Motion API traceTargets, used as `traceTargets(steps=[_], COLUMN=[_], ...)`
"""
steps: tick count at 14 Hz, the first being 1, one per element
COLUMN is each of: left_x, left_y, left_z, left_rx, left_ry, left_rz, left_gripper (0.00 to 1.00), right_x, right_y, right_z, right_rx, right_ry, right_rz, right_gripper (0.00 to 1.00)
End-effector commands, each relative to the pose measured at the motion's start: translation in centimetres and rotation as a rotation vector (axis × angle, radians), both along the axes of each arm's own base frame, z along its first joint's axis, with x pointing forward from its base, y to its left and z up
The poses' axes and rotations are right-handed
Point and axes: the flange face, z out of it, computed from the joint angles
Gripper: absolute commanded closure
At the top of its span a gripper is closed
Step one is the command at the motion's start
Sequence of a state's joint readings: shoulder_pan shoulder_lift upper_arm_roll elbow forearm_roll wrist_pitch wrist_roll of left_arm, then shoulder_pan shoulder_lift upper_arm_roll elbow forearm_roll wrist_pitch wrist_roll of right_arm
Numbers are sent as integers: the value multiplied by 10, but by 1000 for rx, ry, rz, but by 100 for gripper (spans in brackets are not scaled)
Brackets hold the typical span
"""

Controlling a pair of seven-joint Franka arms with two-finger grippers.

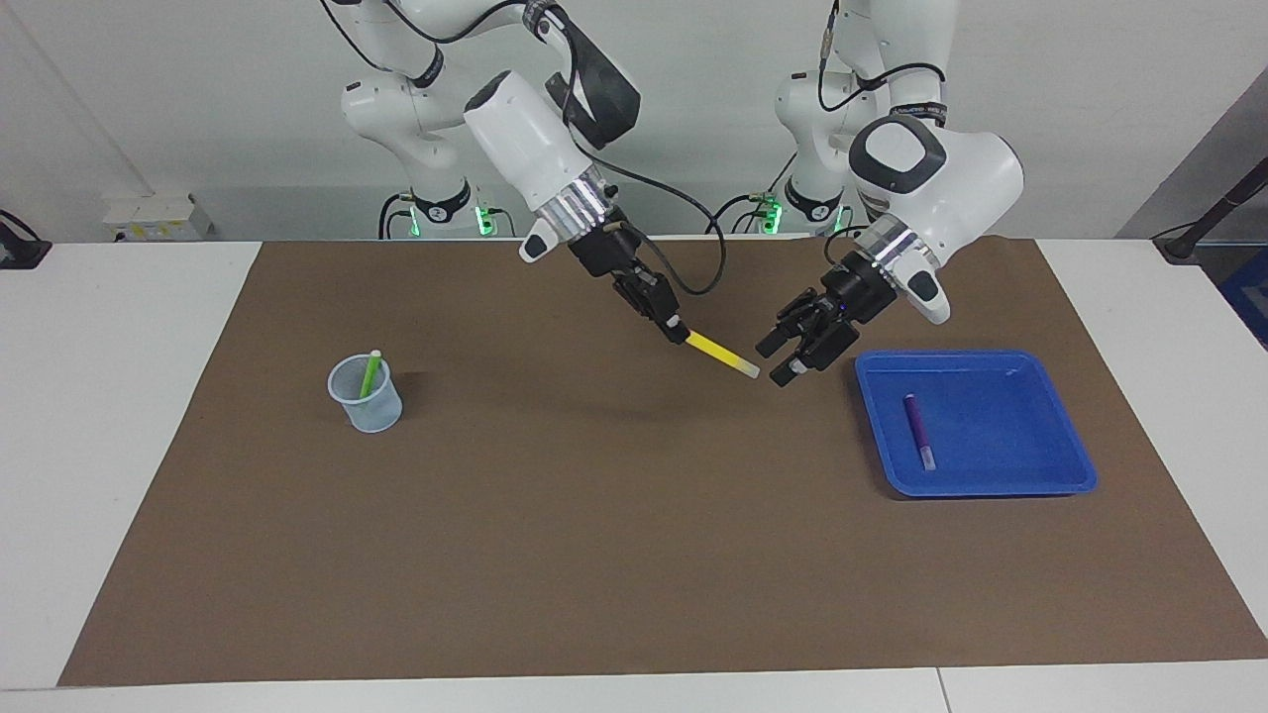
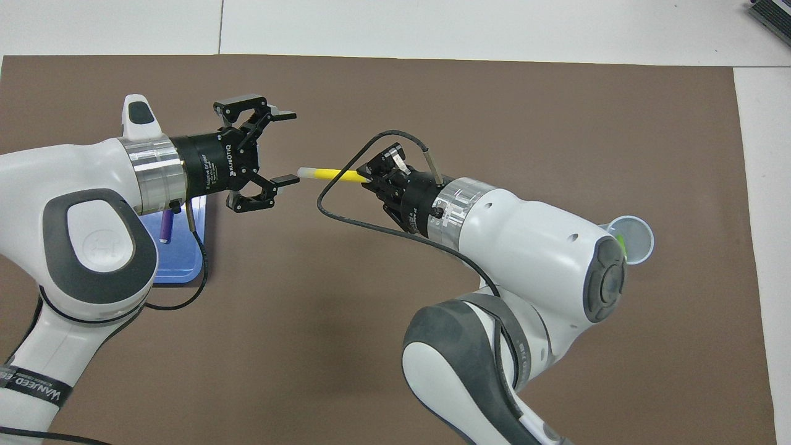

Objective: Right arm passes pens to left for tray arrangement
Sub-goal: 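Close the left gripper on the yellow pen held by the right gripper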

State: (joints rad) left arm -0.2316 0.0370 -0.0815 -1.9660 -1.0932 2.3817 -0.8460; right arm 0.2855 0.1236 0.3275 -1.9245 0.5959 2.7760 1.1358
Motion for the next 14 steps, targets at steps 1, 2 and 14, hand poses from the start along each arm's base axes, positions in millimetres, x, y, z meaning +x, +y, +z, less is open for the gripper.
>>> traceTargets(steps=[1,2,14], left_x=[-14,-17,-34], left_y=[-8,-13,-26], left_z=[1,0,-15], left_rx=[-39,-43,-33], left_ry=[73,90,126], left_rz=[16,23,48], left_gripper=[0,0,68], right_x=[0,1,-7], right_y=[-2,-2,13], right_z=[-1,0,0], right_rx=[17,20,32], right_ry=[-4,-11,-34], right_rz=[-21,-27,-22], right_gripper=[100,100,100])
